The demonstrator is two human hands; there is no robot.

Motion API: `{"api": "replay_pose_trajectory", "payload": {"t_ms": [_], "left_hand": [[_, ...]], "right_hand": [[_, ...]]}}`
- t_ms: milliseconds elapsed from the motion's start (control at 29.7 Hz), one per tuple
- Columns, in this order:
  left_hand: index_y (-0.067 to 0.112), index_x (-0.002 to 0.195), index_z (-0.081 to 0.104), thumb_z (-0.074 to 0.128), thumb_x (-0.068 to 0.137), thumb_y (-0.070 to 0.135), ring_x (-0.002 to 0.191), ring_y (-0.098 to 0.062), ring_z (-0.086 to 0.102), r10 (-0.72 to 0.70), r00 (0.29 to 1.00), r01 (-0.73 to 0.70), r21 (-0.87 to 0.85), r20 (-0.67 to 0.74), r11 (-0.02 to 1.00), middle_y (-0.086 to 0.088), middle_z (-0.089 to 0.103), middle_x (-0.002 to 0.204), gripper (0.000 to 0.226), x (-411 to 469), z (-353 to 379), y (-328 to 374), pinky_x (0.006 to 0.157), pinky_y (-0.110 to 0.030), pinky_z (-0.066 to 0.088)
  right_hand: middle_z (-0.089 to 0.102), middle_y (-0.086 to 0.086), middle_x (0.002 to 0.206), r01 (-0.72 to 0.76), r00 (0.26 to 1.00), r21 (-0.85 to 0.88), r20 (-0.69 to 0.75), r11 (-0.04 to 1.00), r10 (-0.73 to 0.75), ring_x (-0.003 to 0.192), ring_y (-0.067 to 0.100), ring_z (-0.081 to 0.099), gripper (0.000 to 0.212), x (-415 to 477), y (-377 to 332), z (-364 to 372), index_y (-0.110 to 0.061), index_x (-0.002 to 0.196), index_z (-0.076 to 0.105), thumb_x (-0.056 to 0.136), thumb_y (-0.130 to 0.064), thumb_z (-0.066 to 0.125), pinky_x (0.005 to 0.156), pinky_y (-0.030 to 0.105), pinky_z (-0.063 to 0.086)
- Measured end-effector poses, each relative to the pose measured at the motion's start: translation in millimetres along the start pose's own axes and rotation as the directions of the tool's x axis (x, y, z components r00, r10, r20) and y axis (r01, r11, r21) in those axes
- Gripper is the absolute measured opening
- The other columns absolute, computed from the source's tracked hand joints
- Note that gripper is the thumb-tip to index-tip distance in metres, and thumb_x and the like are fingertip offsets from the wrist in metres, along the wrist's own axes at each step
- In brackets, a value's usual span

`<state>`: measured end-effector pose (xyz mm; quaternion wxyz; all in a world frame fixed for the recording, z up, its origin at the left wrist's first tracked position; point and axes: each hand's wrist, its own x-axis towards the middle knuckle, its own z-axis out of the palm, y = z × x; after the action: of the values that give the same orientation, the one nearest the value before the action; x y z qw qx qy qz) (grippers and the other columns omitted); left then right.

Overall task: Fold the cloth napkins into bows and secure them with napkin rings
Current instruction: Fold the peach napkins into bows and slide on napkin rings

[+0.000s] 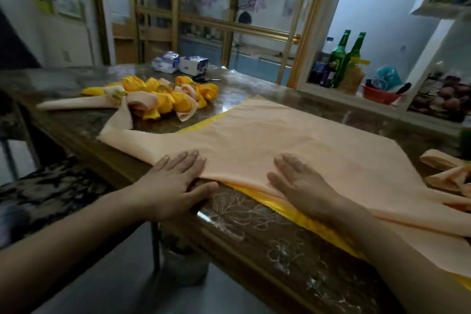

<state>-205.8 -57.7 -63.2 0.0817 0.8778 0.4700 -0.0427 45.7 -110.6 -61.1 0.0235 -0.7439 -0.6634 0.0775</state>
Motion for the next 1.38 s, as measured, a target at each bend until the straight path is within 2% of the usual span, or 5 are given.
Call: {"api": "replay_pose_trajectory", "payload": {"t_ms": [371, 640, 843, 1078, 1382], "left_hand": [[0.019, 0.148, -0.011, 0.001, 0.069, 0.072, 0.144, -0.012, -0.011, -0.316, 0.943, 0.323, 0.066, -0.102, 0.944, -0.001, -0.018, 0.156, 0.097, -37.9, 8.4, -102.6, 0.118, -0.04, -0.003], [0.016, 0.135, 0.047, 0.038, 0.096, 0.037, 0.135, -0.019, 0.034, -0.163, 0.841, 0.084, -0.173, -0.516, 0.981, -0.004, 0.043, 0.144, 0.045, -20.9, -37.1, -55.7, 0.109, -0.038, 0.027], [0.03, 0.144, 0.027, 0.025, 0.097, 0.046, 0.143, -0.004, 0.008, 0.047, 0.927, -0.133, -0.207, -0.373, 0.969, 0.011, 0.021, 0.154, 0.05, -4.5, -8.1, 9.9, 0.116, -0.028, 0.003], [0.031, 0.148, -0.009, 0.004, 0.075, 0.069, 0.14, -0.005, -0.02, 0.067, 0.994, -0.068, -0.015, -0.091, 0.998, 0.009, -0.018, 0.155, 0.083, 3.7, 4.3, -0.3, 0.113, -0.03, -0.016], [0.048, 0.128, -0.028, -0.029, 0.046, 0.087, 0.127, 0.006, -0.035, 0.04, 0.984, -0.034, 0.037, -0.171, 0.999, 0.021, -0.035, 0.138, 0.09, -29.5, 17.3, -90.0, 0.106, -0.02, -0.022]], "right_hand": [[-0.005, -0.004, 0.159, 0.005, 1.0, 0.031, -0.013, 1.0, -0.005, 0.145, 0.011, -0.004, 0.064, -5.8, -4.8, 0.0, -0.027, 0.151, 0.006, 0.096, -0.057, 0.019, 0.115, 0.027, -0.004], [0.018, -0.004, 0.157, 0.08, 0.989, 0.138, -0.135, 0.987, -0.061, 0.144, 0.011, 0.014, 0.058, -9.0, -10.4, -5.2, -0.026, 0.149, 0.022, 0.097, -0.05, 0.033, 0.115, 0.026, 0.011], [0.0, -0.014, 0.158, 0.119, 0.993, 0.099, -0.027, 0.988, -0.117, 0.143, 0.003, -0.001, 0.071, -6.5, -12.9, -1.7, -0.039, 0.148, 0.01, 0.082, -0.064, 0.011, 0.109, 0.019, -0.003], [-0.011, -0.013, 0.157, 0.086, 0.996, 0.003, 0.015, 0.996, -0.086, 0.143, 0.003, -0.009, 0.078, 2.1, -12.4, 2.5, -0.039, 0.148, -0.002, 0.076, -0.068, -0.001, 0.114, 0.025, -0.007], [-0.009, -0.01, 0.158, 0.084, 0.996, -0.007, 0.01, 0.996, -0.084, 0.144, 0.007, -0.007, 0.082, -1.6, -15.7, 2.1, -0.036, 0.149, 0.0, 0.074, -0.068, 0.003, 0.115, 0.026, -0.004]]}}
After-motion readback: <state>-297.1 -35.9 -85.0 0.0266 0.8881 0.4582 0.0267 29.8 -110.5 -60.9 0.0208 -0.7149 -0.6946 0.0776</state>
